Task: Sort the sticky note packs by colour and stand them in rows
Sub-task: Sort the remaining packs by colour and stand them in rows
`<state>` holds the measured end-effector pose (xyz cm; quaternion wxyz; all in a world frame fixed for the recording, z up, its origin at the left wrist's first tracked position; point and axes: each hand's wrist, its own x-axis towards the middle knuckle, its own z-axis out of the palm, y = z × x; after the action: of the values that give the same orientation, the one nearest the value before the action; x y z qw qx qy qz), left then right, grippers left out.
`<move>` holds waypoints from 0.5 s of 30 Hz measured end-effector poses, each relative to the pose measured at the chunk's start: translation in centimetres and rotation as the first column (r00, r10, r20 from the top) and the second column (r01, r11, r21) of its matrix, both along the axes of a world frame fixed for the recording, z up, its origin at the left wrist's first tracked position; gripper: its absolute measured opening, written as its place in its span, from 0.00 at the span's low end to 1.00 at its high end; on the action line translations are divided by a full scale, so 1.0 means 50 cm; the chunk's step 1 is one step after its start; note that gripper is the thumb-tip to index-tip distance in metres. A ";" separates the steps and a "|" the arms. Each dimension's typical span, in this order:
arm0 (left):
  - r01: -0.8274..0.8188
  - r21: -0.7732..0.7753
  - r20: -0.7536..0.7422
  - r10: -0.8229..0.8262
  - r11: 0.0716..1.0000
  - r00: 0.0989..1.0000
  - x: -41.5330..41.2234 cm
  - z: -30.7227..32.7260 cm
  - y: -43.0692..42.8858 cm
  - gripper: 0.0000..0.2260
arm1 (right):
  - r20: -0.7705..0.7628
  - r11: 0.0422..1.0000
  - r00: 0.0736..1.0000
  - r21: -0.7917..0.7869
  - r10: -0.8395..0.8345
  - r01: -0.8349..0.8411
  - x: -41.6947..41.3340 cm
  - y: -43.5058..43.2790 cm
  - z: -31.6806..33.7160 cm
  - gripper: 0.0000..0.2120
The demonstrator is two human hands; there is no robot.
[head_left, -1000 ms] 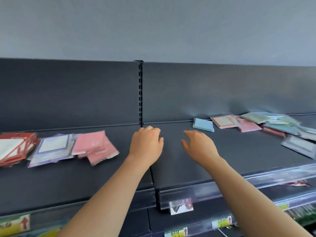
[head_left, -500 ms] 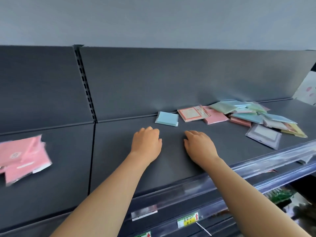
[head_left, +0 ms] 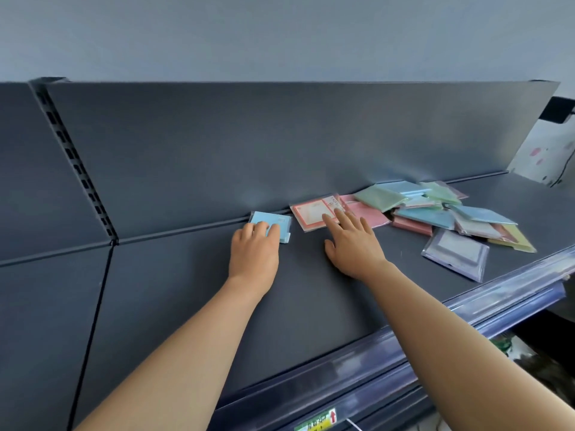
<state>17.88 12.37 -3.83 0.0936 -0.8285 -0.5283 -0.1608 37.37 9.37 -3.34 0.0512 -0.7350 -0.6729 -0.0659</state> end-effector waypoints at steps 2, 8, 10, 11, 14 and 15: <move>-0.035 0.000 -0.026 0.035 0.999 0.999 0.013 0.001 0.008 0.20 | -0.047 0.999 0.999 -0.051 0.015 -0.018 0.019 0.016 0.003 0.29; -0.088 -0.013 -0.021 0.087 0.996 0.996 0.017 -0.004 0.014 0.17 | -0.151 0.985 0.976 -0.046 0.157 -0.165 0.042 0.022 -0.004 0.24; -0.076 0.005 -0.035 0.077 0.997 0.996 0.013 -0.009 0.018 0.18 | -0.158 0.970 0.959 -0.031 0.235 -0.243 0.051 0.009 -0.007 0.23; -0.078 0.026 -0.032 0.079 0.997 0.996 0.012 -0.014 0.019 0.17 | -0.172 0.957 0.944 -0.026 0.281 -0.290 0.054 0.000 -0.008 0.23; -0.096 -0.046 -0.046 0.094 0.994 0.994 0.028 -0.019 0.006 0.19 | -0.289 0.905 0.865 0.016 0.410 -0.424 0.063 -0.028 -0.006 0.22; -0.105 -0.061 -0.038 0.103 0.993 0.994 0.036 -0.020 0.002 0.19 | -0.330 0.900 0.842 0.065 0.427 -0.431 0.069 -0.033 -0.005 0.21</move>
<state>19.67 12.47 -4.83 0.0850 -0.8051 -0.5736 -0.1248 40.81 7.72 -3.59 0.1743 -0.5663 -0.8018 0.0777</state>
